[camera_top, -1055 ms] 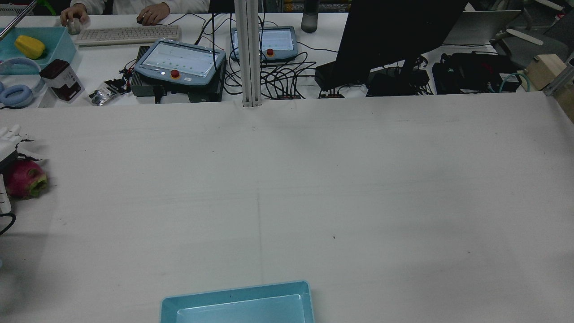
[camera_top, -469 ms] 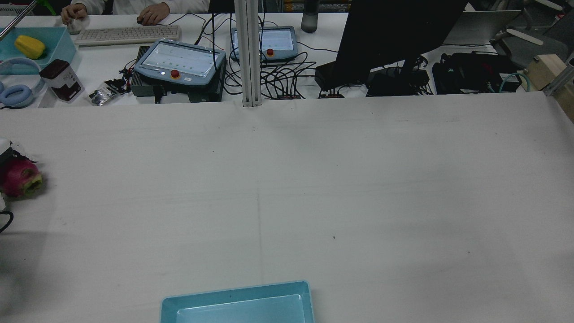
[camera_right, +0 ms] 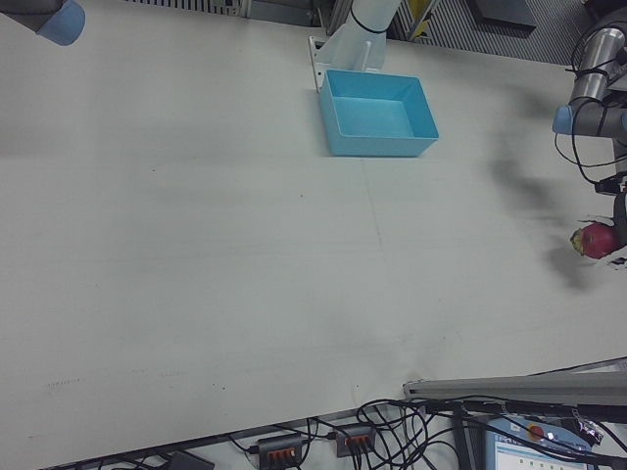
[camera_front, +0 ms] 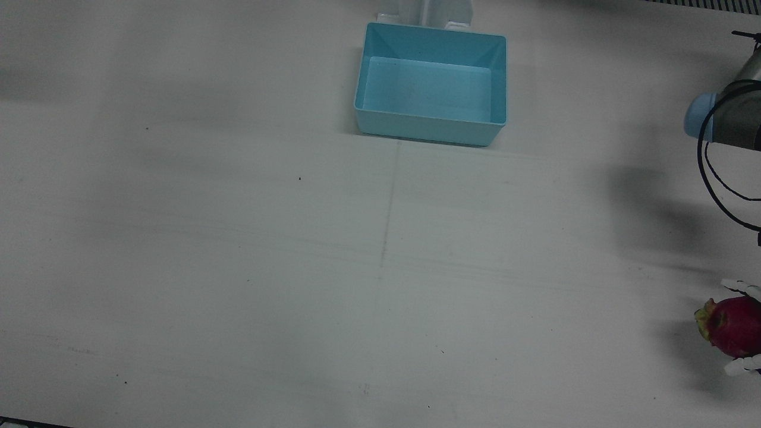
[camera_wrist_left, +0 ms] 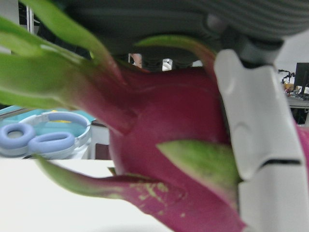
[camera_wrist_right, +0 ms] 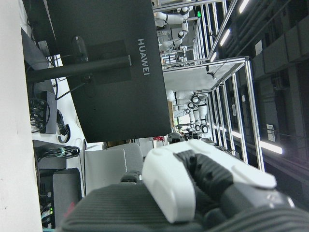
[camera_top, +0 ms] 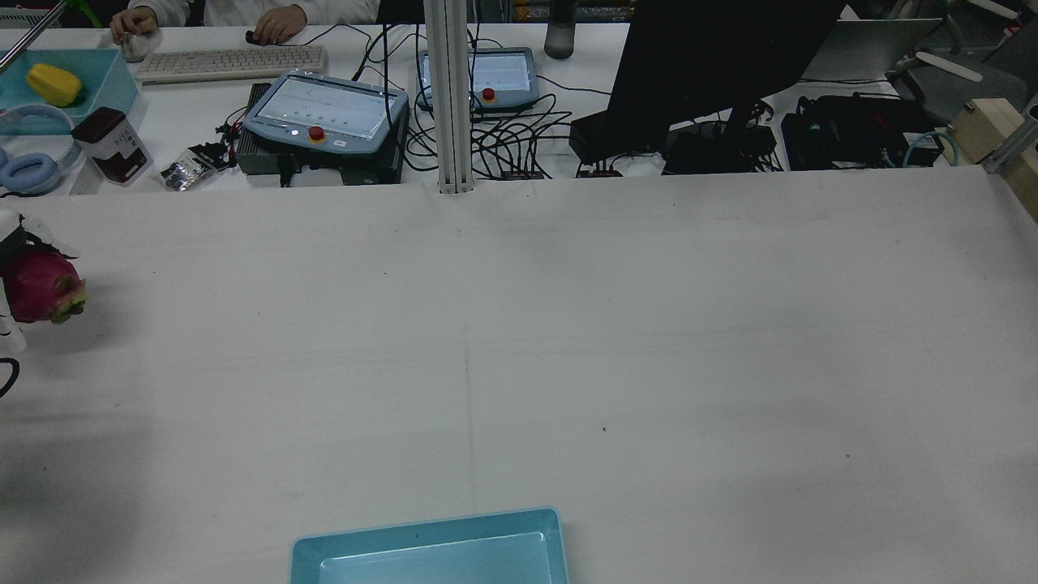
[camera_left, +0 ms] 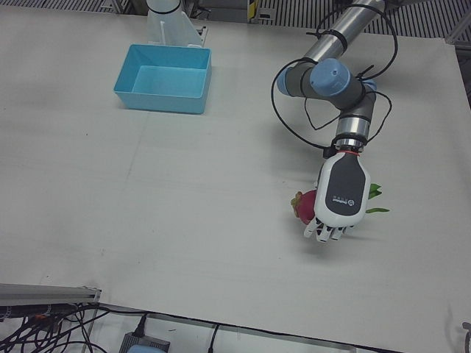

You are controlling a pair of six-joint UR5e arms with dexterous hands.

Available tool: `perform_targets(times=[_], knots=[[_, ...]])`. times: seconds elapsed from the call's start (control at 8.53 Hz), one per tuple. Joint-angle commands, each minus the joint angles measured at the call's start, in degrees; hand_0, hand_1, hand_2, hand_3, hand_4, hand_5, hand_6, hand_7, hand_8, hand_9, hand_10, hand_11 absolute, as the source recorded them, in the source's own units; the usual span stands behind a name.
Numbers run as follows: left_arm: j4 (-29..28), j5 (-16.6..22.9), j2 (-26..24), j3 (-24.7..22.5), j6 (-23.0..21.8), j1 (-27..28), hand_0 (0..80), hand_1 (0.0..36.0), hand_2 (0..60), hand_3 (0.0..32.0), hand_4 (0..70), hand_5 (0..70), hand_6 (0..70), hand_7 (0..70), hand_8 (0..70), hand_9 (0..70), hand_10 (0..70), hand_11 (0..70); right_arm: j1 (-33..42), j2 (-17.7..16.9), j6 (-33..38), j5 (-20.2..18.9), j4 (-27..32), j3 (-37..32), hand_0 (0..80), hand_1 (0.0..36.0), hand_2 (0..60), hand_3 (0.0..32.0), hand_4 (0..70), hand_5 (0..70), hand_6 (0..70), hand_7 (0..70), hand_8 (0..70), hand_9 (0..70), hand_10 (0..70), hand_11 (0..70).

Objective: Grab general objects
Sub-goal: 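Lift the dragon fruit off the table with the left hand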

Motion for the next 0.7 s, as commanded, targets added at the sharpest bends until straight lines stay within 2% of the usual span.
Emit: perform_targets(times=[0.0,0.12,0.23,0.35,0.47,0.59], knots=[[8.7,0.6,-0.7,-13.0,-4.0,-4.5,50.5,20.5,60.0,0.0,70.0,3.8,39.3,38.7,45.8,43.5,61.2,70.0,0.0,0.0,0.0,0.0,0.0,0.0,0.0,0.0,0.0,0.0,0.0,0.0,0.0,0.0,0.0,0.0,0.0,0.0],[9.0,1.1,-1.7,-14.6,-7.4,-7.1,48.4,16.4,52.6,0.0,70.0,0.0,27.6,34.3,41.3,39.3,51.8,70.0,0.0,0.0,0.0,0.0,0.0,0.0,0.0,0.0,0.0,0.0,0.0,0.0,0.0,0.0,0.0,0.0,0.0,0.0],[8.9,3.1,-1.8,-16.3,-10.8,-7.8,47.9,15.5,49.6,0.0,70.0,0.0,25.5,33.5,40.6,38.5,48.9,68.5,0.0,0.0,0.0,0.0,0.0,0.0,0.0,0.0,0.0,0.0,0.0,0.0,0.0,0.0,0.0,0.0,0.0,0.0],[8.9,4.9,-2.0,-17.2,-12.1,-7.7,52.1,23.9,56.5,0.0,70.0,0.0,21.6,30.8,26.7,36.0,47.4,67.5,0.0,0.0,0.0,0.0,0.0,0.0,0.0,0.0,0.0,0.0,0.0,0.0,0.0,0.0,0.0,0.0,0.0,0.0],[8.9,5.0,-1.8,-17.3,-12.2,-7.7,52.0,24.1,52.6,0.0,68.8,0.0,17.4,28.1,21.4,32.6,41.9,59.7,0.0,0.0,0.0,0.0,0.0,0.0,0.0,0.0,0.0,0.0,0.0,0.0,0.0,0.0,0.0,0.0,0.0,0.0],[9.0,5.1,-1.8,-18.9,-12.3,-8.0,49.7,19.9,39.2,0.0,59.1,0.0,10.3,23.6,17.3,28.1,28.2,41.4,0.1,0.0,0.0,0.0,0.0,0.0,0.0,0.0,0.0,0.0,0.0,0.0,0.0,0.0,0.0,0.0,0.0,0.0]])
